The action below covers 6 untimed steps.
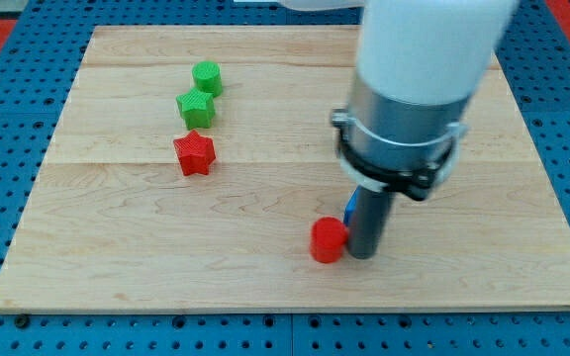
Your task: Move arm to the bottom left of blue cube
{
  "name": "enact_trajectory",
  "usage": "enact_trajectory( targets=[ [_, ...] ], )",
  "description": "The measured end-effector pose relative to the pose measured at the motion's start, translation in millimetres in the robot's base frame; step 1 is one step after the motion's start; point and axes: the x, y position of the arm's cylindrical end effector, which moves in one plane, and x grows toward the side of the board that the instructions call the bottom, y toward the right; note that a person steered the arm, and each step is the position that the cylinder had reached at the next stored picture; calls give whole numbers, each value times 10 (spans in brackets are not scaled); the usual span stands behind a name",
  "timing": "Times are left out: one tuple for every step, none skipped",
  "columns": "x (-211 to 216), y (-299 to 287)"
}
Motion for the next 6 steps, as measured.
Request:
enact_trajectory(
  targets=[
    [-64,-414],
    [-79,-779],
    [-96,-988],
    [-339,-1333],
    [-467,-1584],
    [-424,-1421]
  ],
)
